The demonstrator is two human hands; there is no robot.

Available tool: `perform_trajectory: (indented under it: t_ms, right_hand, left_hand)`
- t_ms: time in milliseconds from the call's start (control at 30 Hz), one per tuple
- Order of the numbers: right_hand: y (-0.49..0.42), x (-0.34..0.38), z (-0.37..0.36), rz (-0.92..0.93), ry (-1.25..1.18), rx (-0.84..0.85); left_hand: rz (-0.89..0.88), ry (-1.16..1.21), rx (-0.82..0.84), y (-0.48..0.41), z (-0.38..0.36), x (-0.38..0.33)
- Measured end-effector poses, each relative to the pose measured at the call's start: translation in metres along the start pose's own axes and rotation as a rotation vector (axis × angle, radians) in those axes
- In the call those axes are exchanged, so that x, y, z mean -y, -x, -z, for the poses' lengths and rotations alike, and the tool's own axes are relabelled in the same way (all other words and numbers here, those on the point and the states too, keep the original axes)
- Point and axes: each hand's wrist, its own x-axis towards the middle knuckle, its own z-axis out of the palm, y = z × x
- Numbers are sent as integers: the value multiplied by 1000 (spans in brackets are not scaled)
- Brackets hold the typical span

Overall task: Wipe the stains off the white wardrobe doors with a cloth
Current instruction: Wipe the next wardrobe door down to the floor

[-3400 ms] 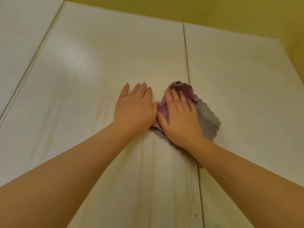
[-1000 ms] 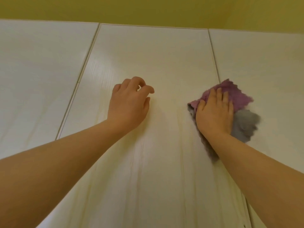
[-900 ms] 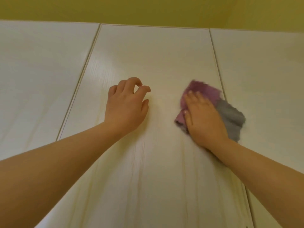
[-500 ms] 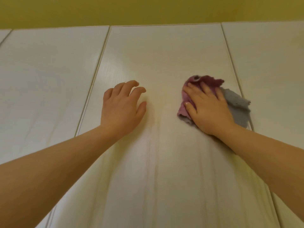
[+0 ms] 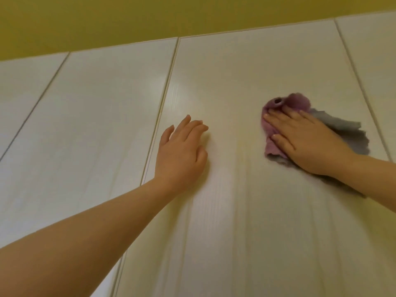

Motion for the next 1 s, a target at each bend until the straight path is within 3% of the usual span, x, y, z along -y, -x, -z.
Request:
perform_trajectory:
  t_ms: [133, 267, 300, 433, 600, 767, 933, 1000]
  right_hand:
    - [-16, 3, 0, -400, -4, -65]
    - [-12, 18, 0, 20, 10, 31]
    - [-15, 12, 1, 16, -22, 32]
    - [-37, 7, 1, -440, -51, -38]
    - [-36, 39, -3, 8, -24, -40]
    - [-52, 54, -5, -407, -46, -44]
    - [-54, 87, -8, -53, -12, 8]
    - [-63, 89, -5, -191, -12, -27]
  left_hand:
    - [54, 13, 8, 4, -4, 3]
    - [99, -15, 36, -1, -6, 4]
    - [120, -19, 37, -1, -6, 4]
    - [55, -23, 4, 2, -3, 3]
    - [112, -44, -4, -4, 4, 20]
    - [164, -81, 159, 0, 0, 41]
    - [-11, -172, 256, -2, 6, 67]
    - [-129, -214, 314, 2, 13, 89]
